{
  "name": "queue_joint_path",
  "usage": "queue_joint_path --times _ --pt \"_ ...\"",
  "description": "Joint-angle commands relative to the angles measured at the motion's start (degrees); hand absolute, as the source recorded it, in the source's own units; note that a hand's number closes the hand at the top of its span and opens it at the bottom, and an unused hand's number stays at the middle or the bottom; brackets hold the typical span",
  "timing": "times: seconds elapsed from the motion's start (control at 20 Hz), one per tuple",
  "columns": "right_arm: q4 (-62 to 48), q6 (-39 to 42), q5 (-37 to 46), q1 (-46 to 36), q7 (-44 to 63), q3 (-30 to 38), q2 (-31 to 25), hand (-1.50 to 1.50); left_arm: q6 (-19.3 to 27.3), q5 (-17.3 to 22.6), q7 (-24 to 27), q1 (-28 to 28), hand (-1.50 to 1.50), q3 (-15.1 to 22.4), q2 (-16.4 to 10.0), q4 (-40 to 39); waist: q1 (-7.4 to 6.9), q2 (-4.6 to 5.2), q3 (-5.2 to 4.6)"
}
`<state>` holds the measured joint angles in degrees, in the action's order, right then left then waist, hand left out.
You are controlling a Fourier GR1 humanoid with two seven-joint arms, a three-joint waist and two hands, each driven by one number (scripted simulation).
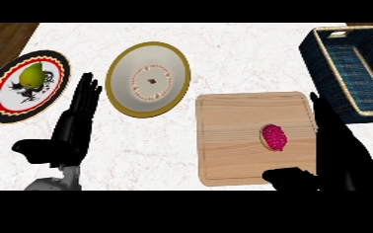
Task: Pick the cupcake from the cutting board and place it in the basket
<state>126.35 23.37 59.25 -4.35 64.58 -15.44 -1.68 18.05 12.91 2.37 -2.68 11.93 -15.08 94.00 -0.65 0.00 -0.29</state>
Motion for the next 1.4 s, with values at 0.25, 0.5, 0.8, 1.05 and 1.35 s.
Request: queue_joint_path --times 0.25,0.5,0.8,1.05,1.35 --pt "-1.6 7.9 -0.5 -3.8 15.1 -0.5 1.6 -1.50 0.4 -0.9 -1.2 0.3 0.00 -0.6 0.1 2.1 0.36 -0.09 0.21" --pt "-7.5 5.7 -2.4 -6.9 11.9 2.9 1.7 -1.50 -2.1 0.1 2.0 0.9 0.00 -1.8 0.9 -1.3 0.32 0.09 0.24" --pt "-10.4 -0.3 -1.1 -4.5 11.3 -1.5 1.7 -1.50 0.4 -3.2 0.8 3.3 0.00 0.6 3.5 1.8 0.27 -0.03 0.27" --pt "-14.8 -6.0 4.3 -0.9 5.8 -2.3 1.7 -1.50 -1.6 -2.4 0.3 3.2 0.00 -1.3 2.9 1.8 0.45 -0.01 0.29" --pt "-13.8 -1.8 2.7 -4.5 8.0 0.3 1.7 -1.50 -3.4 -1.2 -4.1 0.2 0.00 -5.1 0.3 3.9 0.36 -0.05 0.28"
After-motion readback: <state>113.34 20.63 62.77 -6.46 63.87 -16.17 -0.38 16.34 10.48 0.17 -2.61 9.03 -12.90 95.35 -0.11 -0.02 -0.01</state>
